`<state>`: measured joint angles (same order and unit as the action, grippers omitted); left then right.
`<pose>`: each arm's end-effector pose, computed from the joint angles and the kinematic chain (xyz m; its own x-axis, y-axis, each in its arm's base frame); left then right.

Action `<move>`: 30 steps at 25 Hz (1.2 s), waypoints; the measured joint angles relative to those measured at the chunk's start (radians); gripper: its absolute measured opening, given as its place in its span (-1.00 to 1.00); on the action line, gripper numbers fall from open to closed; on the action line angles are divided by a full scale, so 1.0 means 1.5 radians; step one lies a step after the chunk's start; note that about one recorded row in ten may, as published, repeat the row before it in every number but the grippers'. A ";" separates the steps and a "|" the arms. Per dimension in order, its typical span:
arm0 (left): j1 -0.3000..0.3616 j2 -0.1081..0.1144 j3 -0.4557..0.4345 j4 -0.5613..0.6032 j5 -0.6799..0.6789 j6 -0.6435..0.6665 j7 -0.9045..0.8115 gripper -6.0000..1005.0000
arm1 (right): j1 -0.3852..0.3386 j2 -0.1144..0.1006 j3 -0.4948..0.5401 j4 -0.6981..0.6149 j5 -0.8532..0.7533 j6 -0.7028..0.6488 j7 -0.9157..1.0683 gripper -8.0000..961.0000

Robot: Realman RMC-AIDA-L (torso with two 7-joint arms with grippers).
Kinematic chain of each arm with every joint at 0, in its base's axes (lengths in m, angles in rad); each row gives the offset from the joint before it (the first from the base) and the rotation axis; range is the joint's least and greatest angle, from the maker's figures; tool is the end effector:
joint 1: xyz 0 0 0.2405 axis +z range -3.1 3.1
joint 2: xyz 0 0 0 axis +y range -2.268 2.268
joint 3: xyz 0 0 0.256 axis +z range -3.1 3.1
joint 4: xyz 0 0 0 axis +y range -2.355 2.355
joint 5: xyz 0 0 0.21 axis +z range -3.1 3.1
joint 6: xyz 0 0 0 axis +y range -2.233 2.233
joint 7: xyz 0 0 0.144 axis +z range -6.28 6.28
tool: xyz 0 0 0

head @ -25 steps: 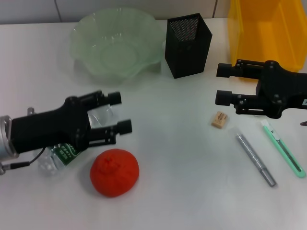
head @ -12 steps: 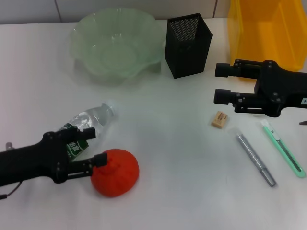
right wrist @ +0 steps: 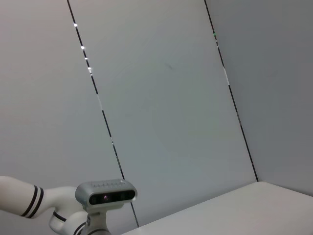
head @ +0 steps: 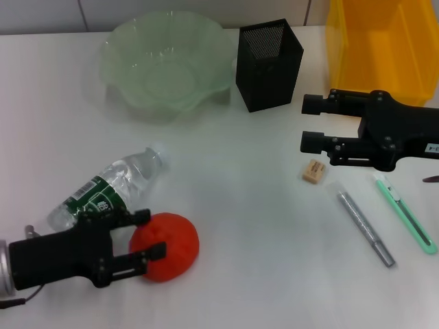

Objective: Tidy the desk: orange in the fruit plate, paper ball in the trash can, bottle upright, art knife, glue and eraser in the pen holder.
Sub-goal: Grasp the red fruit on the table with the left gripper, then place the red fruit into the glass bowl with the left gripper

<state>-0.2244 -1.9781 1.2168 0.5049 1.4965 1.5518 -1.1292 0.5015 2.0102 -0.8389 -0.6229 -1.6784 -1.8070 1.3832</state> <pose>-0.3197 0.2320 -0.0205 0.7431 0.3702 0.5574 0.4851 -0.8718 -0.0676 0.2306 0.3094 0.0281 0.6833 -0.2592 -0.6825 -0.3178 -0.9472 0.0415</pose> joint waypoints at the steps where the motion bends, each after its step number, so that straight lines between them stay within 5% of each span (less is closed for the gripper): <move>1: -0.001 -0.003 0.001 0.000 0.006 -0.001 -0.003 0.48 | 0.000 0.001 -0.001 0.000 0.001 0.000 0.000 0.52; 8: -0.007 -0.021 -0.005 0.000 0.037 -0.039 -0.003 0.42 | 0.005 0.003 -0.001 0.001 -0.001 0.000 0.000 0.52; 10: -0.008 -0.026 -0.003 0.003 0.038 -0.049 0.000 0.11 | 0.006 0.004 0.000 0.001 -0.001 0.000 0.000 0.52; 21: -0.026 -0.039 -0.007 0.001 0.038 -0.095 0.011 0.00 | 0.005 0.010 0.002 0.000 -0.001 0.001 0.000 0.52; 27: -0.029 -0.041 -0.024 0.019 0.034 -0.067 0.005 -0.48 | 0.000 0.010 0.003 0.000 0.002 0.001 0.000 0.52; 30: -0.031 -0.040 -0.075 0.029 0.033 -0.010 0.004 -0.51 | -0.001 0.010 0.004 0.000 0.003 0.001 0.000 0.52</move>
<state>-0.2707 -2.0387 1.1047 0.5492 1.5455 1.5375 -1.1229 0.5007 2.0248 -0.8330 -0.6228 -1.6742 -1.8060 1.3837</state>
